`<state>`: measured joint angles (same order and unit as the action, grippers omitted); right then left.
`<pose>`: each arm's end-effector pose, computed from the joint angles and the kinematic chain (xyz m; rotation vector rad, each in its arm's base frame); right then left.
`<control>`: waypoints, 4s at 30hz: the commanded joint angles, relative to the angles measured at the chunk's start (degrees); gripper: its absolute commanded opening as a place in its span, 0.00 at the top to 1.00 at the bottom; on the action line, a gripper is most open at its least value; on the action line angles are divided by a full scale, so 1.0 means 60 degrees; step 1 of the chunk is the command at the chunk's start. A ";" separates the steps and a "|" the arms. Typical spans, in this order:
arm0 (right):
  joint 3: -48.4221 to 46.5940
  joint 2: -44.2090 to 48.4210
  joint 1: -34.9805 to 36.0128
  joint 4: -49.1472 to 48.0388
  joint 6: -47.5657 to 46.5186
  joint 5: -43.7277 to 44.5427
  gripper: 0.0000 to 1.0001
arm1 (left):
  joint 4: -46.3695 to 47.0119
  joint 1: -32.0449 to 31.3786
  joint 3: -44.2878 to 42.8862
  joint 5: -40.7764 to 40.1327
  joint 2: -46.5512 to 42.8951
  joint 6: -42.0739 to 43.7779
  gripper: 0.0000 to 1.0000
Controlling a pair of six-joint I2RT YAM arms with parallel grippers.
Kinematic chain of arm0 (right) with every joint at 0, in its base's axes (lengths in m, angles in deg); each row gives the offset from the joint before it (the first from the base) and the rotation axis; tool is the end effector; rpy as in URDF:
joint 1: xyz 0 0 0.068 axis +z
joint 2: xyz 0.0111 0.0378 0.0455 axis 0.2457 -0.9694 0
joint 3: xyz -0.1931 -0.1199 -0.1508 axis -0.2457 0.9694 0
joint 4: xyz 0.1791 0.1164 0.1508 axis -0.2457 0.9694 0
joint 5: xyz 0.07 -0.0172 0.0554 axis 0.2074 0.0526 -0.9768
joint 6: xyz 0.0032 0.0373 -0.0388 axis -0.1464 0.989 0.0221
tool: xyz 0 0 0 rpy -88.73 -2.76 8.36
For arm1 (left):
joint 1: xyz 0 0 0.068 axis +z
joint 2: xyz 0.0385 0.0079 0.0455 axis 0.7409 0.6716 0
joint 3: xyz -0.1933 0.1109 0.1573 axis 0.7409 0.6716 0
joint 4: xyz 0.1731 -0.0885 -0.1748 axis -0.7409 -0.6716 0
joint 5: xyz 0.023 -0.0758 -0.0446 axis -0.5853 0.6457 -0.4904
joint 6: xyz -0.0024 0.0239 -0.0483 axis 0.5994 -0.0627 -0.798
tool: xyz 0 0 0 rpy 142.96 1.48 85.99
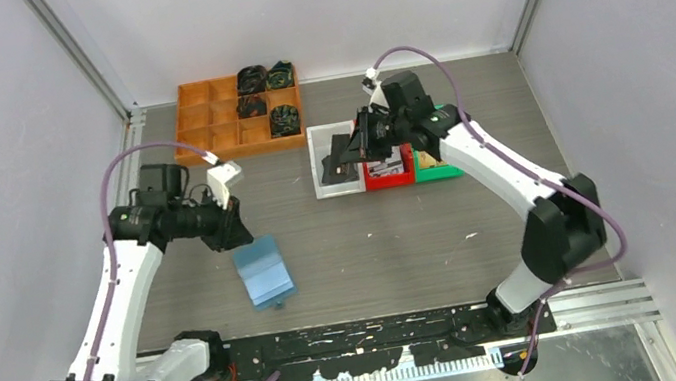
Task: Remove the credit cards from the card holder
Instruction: Place the card holder at the corner of the board, then place the credit card in the storage box, then reset both arms
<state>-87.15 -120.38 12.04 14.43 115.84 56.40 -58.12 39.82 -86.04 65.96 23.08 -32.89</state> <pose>0.2952 0.1642 0.3310 -0.1102 2.3354 1.1048 0.1763 -0.0489 0.3408 0.8254 2.2276 -0.8369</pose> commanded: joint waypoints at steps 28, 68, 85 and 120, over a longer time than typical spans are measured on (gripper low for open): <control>-0.5511 -0.6464 0.0029 0.2027 -0.2081 0.1903 0.63 | 0.2553 -0.0041 0.0846 -0.3259 0.1804 0.0425 0.10; 0.8284 0.4174 -0.4823 -0.6998 -0.1882 1.2269 0.00 | 1.3542 0.2861 0.5870 -0.3760 0.2548 -0.3962 0.00; 0.9486 0.0608 -0.4880 -1.2619 -0.3066 0.9589 0.01 | 2.0919 0.2362 0.8548 -0.5519 0.4696 -0.4167 0.00; 0.9157 -0.0570 -0.4406 -1.3138 -0.4504 0.7613 0.01 | 1.9196 0.1551 0.7346 -0.6474 0.4852 -0.3654 0.00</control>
<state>-31.19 -124.36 -14.71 -60.91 89.38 103.35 54.94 49.26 -41.76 28.17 53.68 -55.99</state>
